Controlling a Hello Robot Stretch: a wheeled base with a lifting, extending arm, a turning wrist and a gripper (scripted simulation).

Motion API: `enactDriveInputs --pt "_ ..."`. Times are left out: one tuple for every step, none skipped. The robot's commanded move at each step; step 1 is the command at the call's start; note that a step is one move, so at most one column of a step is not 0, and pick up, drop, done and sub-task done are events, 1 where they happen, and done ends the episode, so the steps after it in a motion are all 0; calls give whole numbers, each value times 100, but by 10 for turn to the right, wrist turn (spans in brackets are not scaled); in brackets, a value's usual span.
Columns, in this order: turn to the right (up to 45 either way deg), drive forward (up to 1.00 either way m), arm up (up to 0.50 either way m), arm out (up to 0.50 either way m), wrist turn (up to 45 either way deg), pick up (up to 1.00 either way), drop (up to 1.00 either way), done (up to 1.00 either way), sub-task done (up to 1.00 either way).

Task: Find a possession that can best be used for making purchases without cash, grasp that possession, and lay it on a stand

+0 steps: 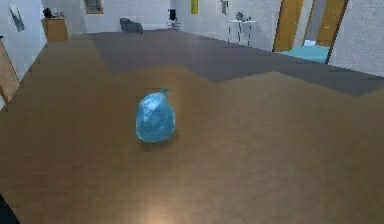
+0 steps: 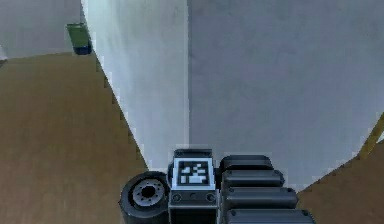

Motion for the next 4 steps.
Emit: enactDriveInputs --pt "90 0 0 0 0 0 0 0 0" --pt "0 100 0 0 0 0 0 0 0" --pt "0 100 0 0 0 0 0 0 0" --pt "60 0 0 0 0 0 0 0 0"
